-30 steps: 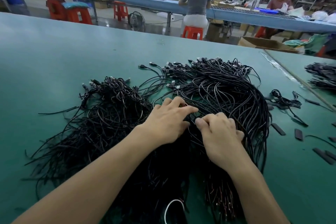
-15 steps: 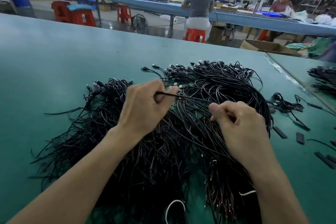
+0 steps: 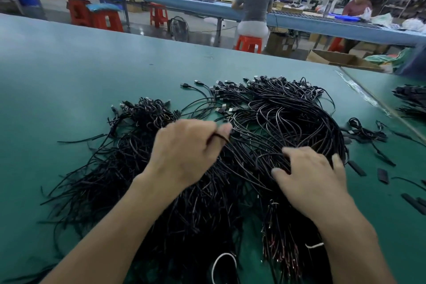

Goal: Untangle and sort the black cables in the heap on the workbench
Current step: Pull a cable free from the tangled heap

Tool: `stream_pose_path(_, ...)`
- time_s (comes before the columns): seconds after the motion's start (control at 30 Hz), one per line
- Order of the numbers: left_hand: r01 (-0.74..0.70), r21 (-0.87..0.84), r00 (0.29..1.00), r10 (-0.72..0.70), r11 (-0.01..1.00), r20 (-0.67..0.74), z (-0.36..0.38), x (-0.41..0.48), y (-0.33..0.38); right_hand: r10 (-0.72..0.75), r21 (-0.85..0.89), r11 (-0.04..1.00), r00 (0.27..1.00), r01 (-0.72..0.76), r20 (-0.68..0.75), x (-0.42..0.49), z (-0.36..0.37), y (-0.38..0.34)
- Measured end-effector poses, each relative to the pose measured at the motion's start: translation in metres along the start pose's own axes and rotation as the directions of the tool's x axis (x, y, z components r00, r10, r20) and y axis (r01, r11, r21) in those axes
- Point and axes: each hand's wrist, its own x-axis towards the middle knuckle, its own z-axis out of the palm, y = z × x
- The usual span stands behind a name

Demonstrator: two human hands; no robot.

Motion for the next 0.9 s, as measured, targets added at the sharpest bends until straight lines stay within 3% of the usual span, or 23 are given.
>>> stream_pose_path(0.07,-0.011,0.176,0.973,-0.03,0.984,0.23,0.01,-0.008,0.003,-0.186,0.105,0.977,0.983,0.185,-0.003,-0.004,-0.003,-0.004)
stream_pose_path(0.13,-0.017,0.285,0.933,-0.087,0.958,0.35,0.021,-0.013,0.009,-0.392,0.305,0.876,0.92,0.373,0.003,-0.011,-0.009,-0.015)
stream_pose_path(0.2,-0.004,0.266,0.918,-0.102,0.964,0.384,0.024,-0.012,0.015,-0.482,0.444,0.785,0.876,0.432,0.0,-0.014,-0.008,-0.025)
stream_pose_path(0.27,-0.009,0.188,0.933,-0.059,0.982,0.354,0.021,-0.009,0.018,-0.501,0.37,0.802,0.865,0.47,-0.013,-0.014,-0.004,-0.031)
stream_pose_path(0.37,0.002,-0.014,0.931,0.003,1.0,0.365,0.011,-0.004,0.016,-0.46,0.377,0.829,0.887,0.412,0.042,-0.014,-0.001,-0.031)
stream_pose_path(0.47,0.167,-0.15,0.924,-0.102,0.974,0.367,-0.002,0.001,0.006,-0.398,0.409,0.848,0.915,0.338,0.068,-0.008,0.0,-0.027)
stream_pose_path(0.63,0.199,-0.176,0.977,-0.182,0.964,0.108,-0.01,0.001,-0.004,-0.171,0.534,0.806,0.965,0.254,-0.2,-0.001,0.004,-0.021)
stream_pose_path(0.77,0.291,-0.396,0.92,-0.368,0.871,-0.134,-0.021,0.007,-0.015,0.059,0.486,0.869,0.956,0.093,-0.289,0.006,0.002,-0.003)
stream_pose_path(0.83,0.319,-0.364,0.895,-0.404,0.875,-0.187,-0.026,0.008,-0.019,0.085,0.416,0.908,0.955,0.043,-0.284,0.006,0.0,0.005)
stream_pose_path(0.9,0.304,-0.208,0.941,-0.327,0.93,-0.091,-0.024,0.008,-0.017,0.019,0.312,0.949,0.984,0.038,-0.179,0.007,0.001,0.007)
